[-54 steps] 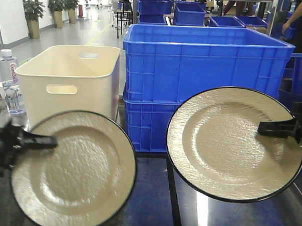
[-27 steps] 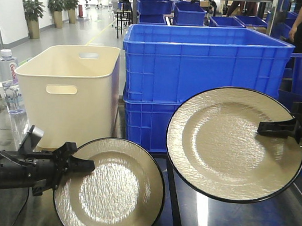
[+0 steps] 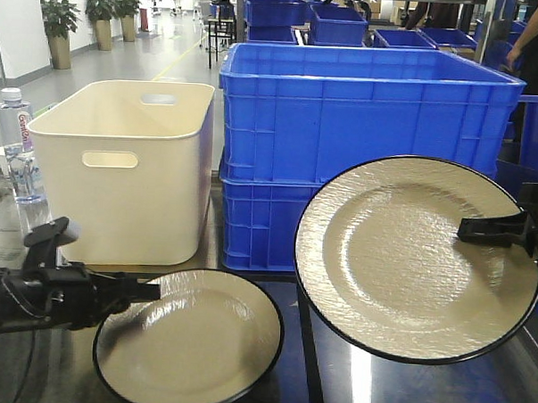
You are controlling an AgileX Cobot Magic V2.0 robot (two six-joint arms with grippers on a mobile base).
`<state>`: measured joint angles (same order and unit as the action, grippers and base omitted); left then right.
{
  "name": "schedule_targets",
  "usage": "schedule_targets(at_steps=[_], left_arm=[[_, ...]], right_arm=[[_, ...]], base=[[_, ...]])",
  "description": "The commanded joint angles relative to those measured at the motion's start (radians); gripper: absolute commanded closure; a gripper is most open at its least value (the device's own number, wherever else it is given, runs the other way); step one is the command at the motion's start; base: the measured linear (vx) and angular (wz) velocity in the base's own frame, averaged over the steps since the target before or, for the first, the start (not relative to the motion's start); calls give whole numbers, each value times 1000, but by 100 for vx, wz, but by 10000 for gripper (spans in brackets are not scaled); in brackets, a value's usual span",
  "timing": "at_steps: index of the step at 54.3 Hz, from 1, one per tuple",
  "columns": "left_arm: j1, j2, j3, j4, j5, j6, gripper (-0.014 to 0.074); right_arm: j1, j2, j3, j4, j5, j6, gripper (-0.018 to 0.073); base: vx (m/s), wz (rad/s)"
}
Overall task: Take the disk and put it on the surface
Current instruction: 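Lower the left gripper's plate onto the table and release it, then swing the right gripper's plate over and stack it on the first plate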
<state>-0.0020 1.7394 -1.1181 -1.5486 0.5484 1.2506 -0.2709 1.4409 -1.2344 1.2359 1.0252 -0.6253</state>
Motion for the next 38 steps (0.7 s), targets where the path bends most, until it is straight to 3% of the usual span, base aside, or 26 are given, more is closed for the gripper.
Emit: schedule_targets(at_steps=[1, 8, 12, 16, 18, 32, 38], left_arm=[[28, -94, -27, -16, 1, 14, 28], [87, -188, -27, 63, 53, 12, 143], [121, -264, -27, 122, 104, -15, 295], [157, -358, -27, 185, 145, -52, 530], [166, -400, -27, 212, 152, -64, 607], [179, -585, -27, 287, 127, -155, 604], [179, -594, -27, 289, 145, -173, 603]], right_arm=[[0, -41, -34, 132, 1, -14, 568], [1, -37, -34, 133, -11, -38, 568], [22, -27, -34, 138, -38, -38, 568], [77, -3, -34, 153, -76, -40, 568], [112, 14, -34, 168, -99, -42, 568], [429, 204, -75, 391, -289, -179, 568], [515, 294, -143, 422, -358, -234, 564]], base=[[0, 0], [0, 0], [0, 0], [0, 0], [0, 0], [0, 0], [0, 0]])
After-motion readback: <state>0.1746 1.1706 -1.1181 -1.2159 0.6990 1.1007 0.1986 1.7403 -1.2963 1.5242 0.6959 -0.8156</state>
